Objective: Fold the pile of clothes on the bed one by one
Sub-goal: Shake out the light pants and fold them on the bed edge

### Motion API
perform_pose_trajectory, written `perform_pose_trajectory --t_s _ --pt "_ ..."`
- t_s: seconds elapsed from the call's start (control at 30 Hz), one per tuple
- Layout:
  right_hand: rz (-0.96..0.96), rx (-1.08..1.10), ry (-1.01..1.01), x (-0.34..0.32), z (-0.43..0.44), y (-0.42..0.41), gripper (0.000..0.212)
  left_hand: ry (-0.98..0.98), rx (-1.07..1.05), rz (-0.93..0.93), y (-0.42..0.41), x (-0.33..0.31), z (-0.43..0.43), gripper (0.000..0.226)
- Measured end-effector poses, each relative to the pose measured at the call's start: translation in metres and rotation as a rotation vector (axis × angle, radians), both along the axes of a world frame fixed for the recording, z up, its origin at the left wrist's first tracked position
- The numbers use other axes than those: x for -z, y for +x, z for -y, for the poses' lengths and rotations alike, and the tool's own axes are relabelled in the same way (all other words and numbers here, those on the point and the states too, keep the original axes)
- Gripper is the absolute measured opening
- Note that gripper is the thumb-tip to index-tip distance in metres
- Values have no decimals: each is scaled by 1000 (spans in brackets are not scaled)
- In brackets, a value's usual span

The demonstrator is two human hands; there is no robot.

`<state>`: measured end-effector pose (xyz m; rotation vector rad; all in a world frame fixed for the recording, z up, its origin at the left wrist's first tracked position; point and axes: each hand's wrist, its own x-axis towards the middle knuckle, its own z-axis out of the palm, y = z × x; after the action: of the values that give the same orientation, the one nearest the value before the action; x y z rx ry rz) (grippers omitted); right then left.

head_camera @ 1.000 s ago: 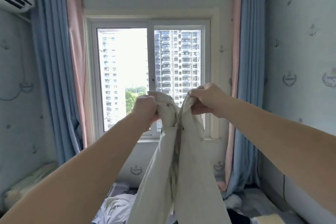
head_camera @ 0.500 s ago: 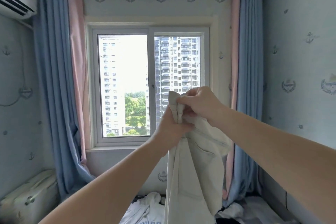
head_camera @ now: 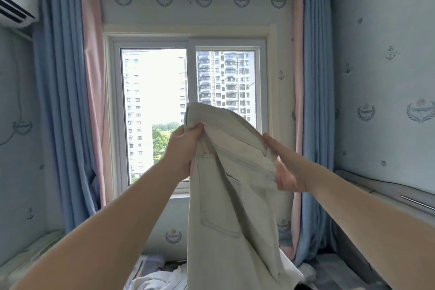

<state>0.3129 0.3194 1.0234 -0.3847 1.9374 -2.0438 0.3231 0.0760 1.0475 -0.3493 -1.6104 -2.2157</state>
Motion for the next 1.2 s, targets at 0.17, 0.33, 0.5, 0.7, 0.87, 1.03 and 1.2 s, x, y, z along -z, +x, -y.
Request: perform_pose_trajectory --t_s 0.17,0.33,0.5,0.7,0.87,1.03,1.2 --pt "-205 -74 -26 4 51 2 50 -21 9 23 -2 -10 57 23" --pt "-439 339 35 -42 89 1 28 -101 9 93 1 -10 123 27" --pt "-609 516 37 -85 135 3 24 -102 52 128 5 -22 168 25" --pt "-670 535 66 -101 186 4 17 -151 -22 90 1 -34 219 28" --pt "-728 602 121 -109 210 4 35 -298 -205 -18 7 -41 234 11" --pt "-778 616 119 -116 213 34 44 -434 -392 -118 37 -47 226 7" --pt "-831 651 129 -125 190 90 21 -493 -465 -173 93 -53 205 18"
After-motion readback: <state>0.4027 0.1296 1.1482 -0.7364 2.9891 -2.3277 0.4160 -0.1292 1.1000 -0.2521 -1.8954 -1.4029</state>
